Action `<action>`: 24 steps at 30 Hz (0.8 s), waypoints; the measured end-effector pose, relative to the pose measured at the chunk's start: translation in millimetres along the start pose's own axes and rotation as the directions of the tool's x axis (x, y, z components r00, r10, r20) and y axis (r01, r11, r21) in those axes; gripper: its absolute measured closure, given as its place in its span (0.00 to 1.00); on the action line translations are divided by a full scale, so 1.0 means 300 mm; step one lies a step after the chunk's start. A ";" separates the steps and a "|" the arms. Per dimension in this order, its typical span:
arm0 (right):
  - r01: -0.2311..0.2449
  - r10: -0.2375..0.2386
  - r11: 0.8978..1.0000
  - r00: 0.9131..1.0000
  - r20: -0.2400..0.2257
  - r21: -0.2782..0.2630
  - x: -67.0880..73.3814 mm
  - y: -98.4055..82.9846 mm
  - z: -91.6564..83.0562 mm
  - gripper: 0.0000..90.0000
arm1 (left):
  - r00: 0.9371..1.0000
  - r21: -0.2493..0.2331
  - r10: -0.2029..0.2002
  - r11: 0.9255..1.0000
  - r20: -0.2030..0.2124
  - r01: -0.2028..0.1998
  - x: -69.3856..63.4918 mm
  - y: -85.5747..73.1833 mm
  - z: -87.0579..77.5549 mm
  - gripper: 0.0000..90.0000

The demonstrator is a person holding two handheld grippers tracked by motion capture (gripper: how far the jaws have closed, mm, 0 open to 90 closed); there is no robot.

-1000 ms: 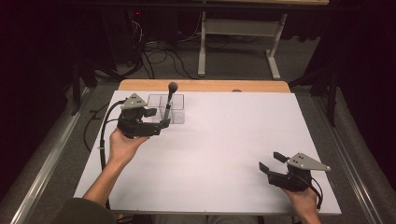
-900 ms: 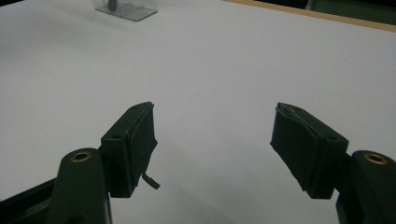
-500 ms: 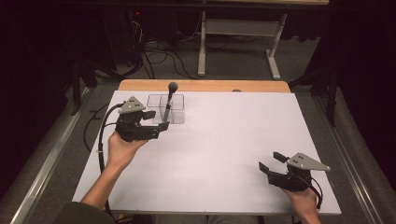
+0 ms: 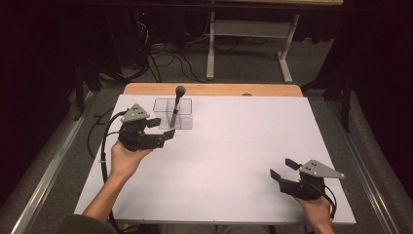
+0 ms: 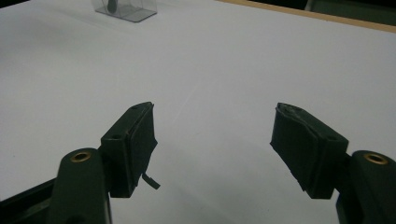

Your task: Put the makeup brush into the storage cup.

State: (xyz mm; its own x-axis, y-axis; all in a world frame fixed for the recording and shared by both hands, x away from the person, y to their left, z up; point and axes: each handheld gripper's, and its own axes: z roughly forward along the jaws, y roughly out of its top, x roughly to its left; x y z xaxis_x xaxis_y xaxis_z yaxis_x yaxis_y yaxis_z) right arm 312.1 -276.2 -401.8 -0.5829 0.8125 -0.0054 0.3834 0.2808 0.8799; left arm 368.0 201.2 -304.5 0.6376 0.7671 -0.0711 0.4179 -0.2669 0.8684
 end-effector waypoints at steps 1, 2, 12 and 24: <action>0.001 -0.001 1.000 1.000 0.000 0.001 0.001 0.000 0.000 0.36 | 1.000 0.003 0.002 1.000 0.000 -0.002 0.001 -0.001 -0.003 0.37; 0.002 -0.002 1.000 1.000 0.000 0.001 0.001 0.000 0.000 0.36 | 1.000 -0.002 -0.002 1.000 0.000 0.002 0.000 -0.003 -0.004 0.37; -0.001 0.001 1.000 1.000 0.000 0.000 0.000 0.000 0.000 0.36 | 1.000 -0.011 -0.016 1.000 0.008 0.016 0.007 -0.021 -0.020 0.37; -0.006 0.006 1.000 1.000 0.001 0.002 0.000 -0.001 -0.001 0.36 | 1.000 -0.018 -0.024 1.000 0.007 0.025 0.007 -0.051 -0.033 0.37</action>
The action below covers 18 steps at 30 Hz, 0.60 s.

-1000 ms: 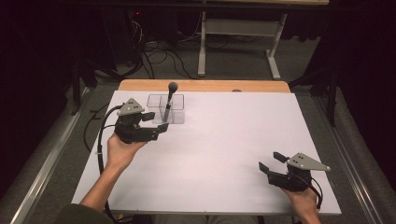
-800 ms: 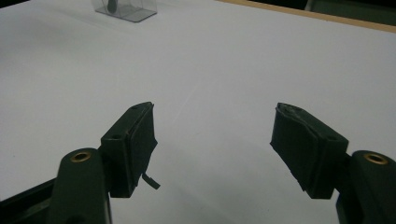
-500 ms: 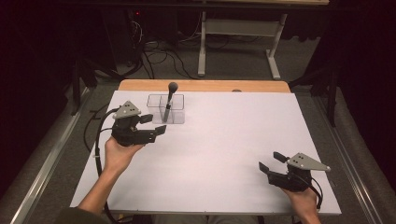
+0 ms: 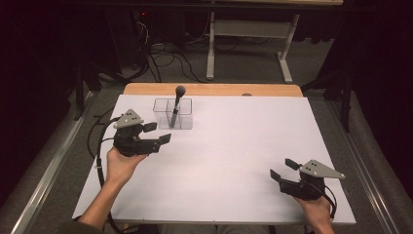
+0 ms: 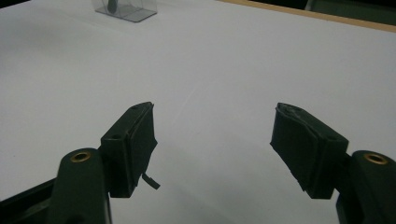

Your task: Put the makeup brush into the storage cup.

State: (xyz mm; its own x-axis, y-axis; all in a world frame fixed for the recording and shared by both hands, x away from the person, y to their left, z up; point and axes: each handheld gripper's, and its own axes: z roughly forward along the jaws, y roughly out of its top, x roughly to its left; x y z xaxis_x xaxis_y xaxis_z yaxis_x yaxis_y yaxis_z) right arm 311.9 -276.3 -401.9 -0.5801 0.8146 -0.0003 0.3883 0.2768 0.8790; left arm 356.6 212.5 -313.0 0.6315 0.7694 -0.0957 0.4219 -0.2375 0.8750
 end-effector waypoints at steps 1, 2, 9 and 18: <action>0.002 -0.002 1.000 1.000 0.000 0.000 0.000 0.000 0.000 0.36 | 1.000 0.000 -0.003 1.000 0.000 0.003 0.000 -0.002 -0.001 0.37; 0.006 -0.006 1.000 1.000 -0.002 -0.001 0.000 0.001 0.001 0.36 | 1.000 0.002 -0.002 1.000 0.001 0.002 0.001 -0.004 -0.002 0.37; 0.008 -0.008 1.000 1.000 -0.001 -0.003 0.000 0.000 0.001 0.36 | 1.000 0.001 -0.010 1.000 0.001 0.010 0.004 -0.020 -0.008 0.37; 0.010 -0.010 1.000 1.000 -0.001 -0.003 0.000 0.000 0.002 0.36 | 0.999 0.003 -0.029 1.000 0.016 0.029 0.004 -0.043 -0.006 0.36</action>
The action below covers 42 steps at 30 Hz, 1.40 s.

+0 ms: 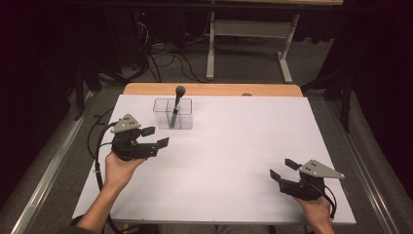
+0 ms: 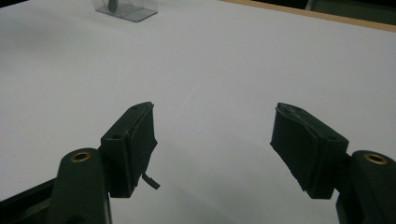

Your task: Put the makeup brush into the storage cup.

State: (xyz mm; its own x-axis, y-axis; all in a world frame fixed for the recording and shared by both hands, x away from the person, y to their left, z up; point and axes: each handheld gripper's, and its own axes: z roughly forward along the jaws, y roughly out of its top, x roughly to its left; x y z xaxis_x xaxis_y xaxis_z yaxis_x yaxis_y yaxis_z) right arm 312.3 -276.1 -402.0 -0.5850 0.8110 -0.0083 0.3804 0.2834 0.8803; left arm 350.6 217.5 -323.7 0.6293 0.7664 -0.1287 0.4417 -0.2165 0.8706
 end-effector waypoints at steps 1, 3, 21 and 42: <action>0.000 0.000 1.000 1.000 0.000 0.000 0.000 0.000 0.000 0.36 | 1.000 0.001 -0.008 1.000 0.008 0.008 0.000 -0.003 0.001 0.36; 0.001 -0.001 1.000 1.000 0.000 0.002 0.001 0.000 0.000 0.36 | 1.000 0.001 -0.016 1.000 0.017 0.016 0.000 -0.008 0.002 0.36; 0.001 -0.001 1.000 1.000 0.000 0.001 0.000 0.000 0.000 0.36 | 0.998 0.018 -0.052 0.998 0.036 0.052 -0.007 -0.057 0.011 0.36; -0.004 0.004 1.000 1.000 0.000 0.002 0.001 0.000 -0.001 0.36 | 0.997 0.016 -0.057 0.998 0.052 0.056 -0.019 -0.097 0.010 0.36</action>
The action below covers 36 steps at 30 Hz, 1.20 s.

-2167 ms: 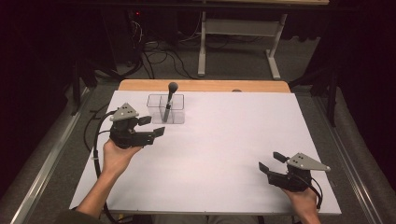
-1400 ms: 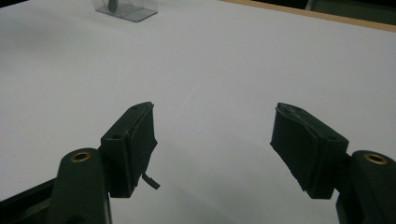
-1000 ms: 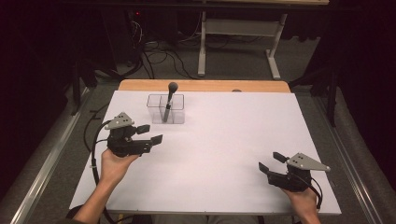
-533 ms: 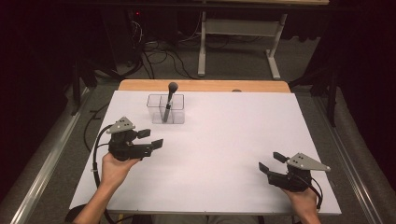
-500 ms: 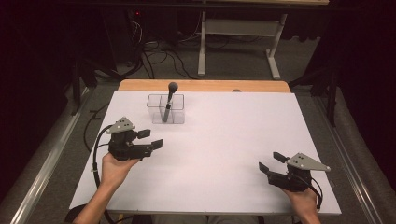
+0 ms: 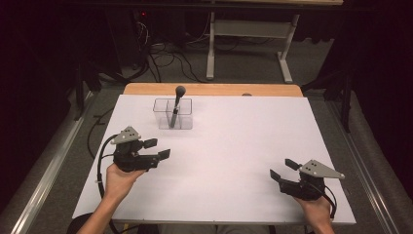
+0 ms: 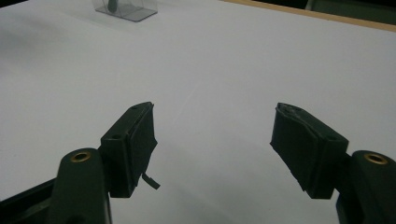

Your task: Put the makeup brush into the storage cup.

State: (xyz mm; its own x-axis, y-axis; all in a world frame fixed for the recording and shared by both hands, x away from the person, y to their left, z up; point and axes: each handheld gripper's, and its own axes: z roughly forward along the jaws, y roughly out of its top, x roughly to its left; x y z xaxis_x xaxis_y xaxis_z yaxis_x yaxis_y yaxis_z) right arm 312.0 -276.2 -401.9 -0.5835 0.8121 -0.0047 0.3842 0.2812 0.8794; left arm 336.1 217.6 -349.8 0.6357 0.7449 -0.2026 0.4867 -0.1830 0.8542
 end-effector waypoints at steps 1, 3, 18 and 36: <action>-0.003 0.003 1.000 1.000 0.000 0.001 0.000 0.000 0.000 0.36 | 1.000 0.000 0.000 1.000 0.001 0.000 -0.001 -0.001 0.000 0.36; -0.005 0.005 1.000 1.000 0.000 0.000 0.000 0.000 -0.001 0.36 | 1.000 0.002 0.001 1.000 0.002 -0.001 -0.002 -0.003 0.000 0.36; -0.001 0.001 1.000 1.000 0.000 0.000 0.000 0.000 0.000 0.36 | 1.000 -0.002 -0.001 1.000 -0.001 0.001 -0.010 -0.028 0.012 0.36; 0.000 0.000 1.000 1.000 0.000 0.000 0.000 0.000 -0.001 0.36 | 1.000 0.001 -0.006 1.000 -0.008 0.006 -0.014 -0.055 0.032 0.36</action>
State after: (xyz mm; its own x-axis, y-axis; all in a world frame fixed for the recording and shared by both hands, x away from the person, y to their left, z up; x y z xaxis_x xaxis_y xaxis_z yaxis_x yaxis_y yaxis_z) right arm 311.7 -276.3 -401.7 -0.5836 0.8120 -0.0043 0.3845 0.2811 0.8793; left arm 331.2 211.5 -367.5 0.6284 0.7507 -0.2040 0.4912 -0.1795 0.8524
